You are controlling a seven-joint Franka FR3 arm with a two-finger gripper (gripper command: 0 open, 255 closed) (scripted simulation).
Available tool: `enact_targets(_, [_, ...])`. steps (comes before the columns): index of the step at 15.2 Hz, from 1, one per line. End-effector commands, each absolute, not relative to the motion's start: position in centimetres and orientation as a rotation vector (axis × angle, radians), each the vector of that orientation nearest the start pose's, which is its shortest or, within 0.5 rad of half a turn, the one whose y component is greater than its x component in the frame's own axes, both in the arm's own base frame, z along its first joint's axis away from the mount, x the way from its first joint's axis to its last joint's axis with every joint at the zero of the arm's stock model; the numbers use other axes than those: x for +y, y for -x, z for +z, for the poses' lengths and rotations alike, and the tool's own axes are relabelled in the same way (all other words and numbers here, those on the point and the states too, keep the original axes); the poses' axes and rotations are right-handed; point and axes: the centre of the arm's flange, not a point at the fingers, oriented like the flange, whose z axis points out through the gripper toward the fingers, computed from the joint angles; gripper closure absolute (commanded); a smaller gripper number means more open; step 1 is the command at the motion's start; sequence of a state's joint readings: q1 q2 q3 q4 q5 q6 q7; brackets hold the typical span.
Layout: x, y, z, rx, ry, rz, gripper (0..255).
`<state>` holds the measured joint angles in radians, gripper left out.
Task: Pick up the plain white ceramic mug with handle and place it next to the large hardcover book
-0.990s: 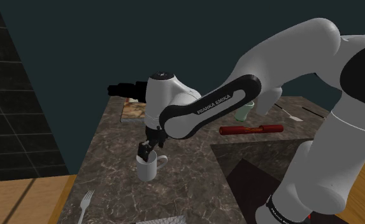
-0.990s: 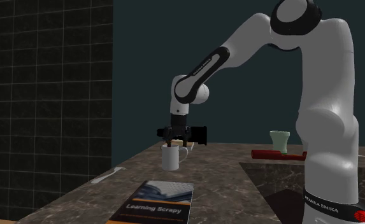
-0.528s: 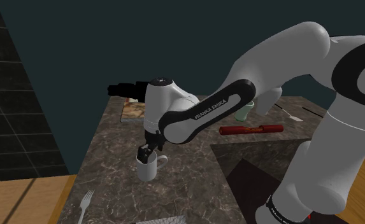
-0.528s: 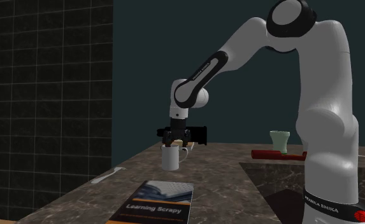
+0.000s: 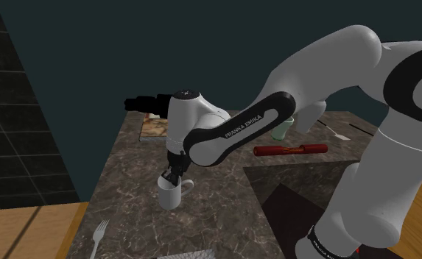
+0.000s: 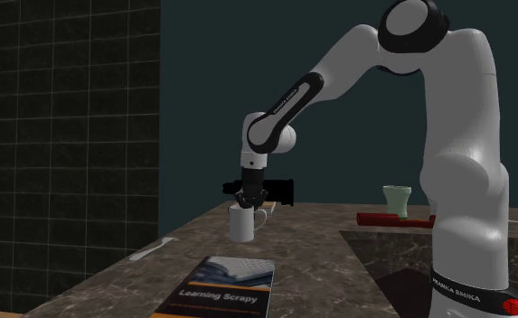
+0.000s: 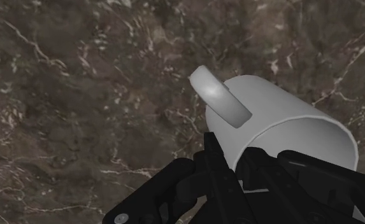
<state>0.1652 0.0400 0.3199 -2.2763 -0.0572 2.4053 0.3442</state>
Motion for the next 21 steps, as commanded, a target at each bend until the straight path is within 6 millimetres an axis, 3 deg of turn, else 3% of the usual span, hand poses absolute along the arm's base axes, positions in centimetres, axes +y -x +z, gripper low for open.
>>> enact_targets(1, [24.7, -46.9, 34.8, -0.282, 3.114, -0.148, 255])
enact_targets(5, [24.7, -46.9, 34.8, -0.282, 3.114, -0.148, 255])
enact_targets(21, [24.7, -46.9, 43.2, -0.282, 3.114, -0.148, 255])
